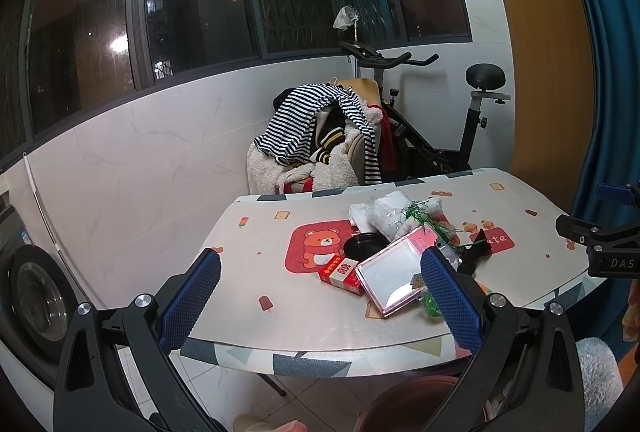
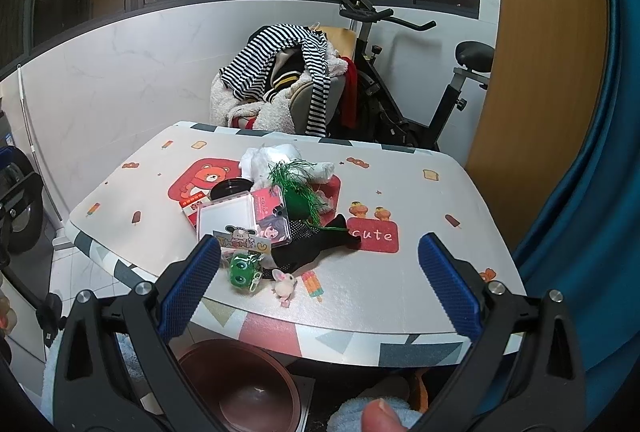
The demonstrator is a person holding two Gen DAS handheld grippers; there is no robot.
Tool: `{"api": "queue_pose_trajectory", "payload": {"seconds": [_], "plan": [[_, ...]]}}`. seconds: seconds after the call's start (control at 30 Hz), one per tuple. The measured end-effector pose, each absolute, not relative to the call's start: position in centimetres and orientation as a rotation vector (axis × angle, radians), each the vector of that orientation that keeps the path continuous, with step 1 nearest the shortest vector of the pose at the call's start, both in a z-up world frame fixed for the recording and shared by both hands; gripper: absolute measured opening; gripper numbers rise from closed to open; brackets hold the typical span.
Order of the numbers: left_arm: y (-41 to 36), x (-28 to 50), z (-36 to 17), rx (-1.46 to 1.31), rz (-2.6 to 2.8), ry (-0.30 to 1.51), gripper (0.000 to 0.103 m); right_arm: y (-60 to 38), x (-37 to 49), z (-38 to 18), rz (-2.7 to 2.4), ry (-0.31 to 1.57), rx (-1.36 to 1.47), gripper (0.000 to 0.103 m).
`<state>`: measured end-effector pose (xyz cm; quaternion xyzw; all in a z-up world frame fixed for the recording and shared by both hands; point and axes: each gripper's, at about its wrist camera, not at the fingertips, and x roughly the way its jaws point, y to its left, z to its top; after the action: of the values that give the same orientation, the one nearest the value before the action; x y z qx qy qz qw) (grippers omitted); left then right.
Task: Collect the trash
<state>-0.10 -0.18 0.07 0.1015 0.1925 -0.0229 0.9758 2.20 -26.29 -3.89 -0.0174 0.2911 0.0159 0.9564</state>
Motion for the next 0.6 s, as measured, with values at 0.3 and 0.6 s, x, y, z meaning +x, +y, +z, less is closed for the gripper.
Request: {"api": "queue_pose_trajectory", "payload": {"seconds": [0.3, 0.6], "plan": [[-0.17, -0.09, 0.07, 0.203, -0.047, 0.389, 0.098, -26.41, 2.2, -3.92, 0.03, 0.593, -0.033, 0.097], [-0.5, -0.16, 0.03, 0.203, -0.047, 0.389, 0.098, -26.41, 2.01, -3.99, 0.025, 0.595, -0.029, 0.097]]}}
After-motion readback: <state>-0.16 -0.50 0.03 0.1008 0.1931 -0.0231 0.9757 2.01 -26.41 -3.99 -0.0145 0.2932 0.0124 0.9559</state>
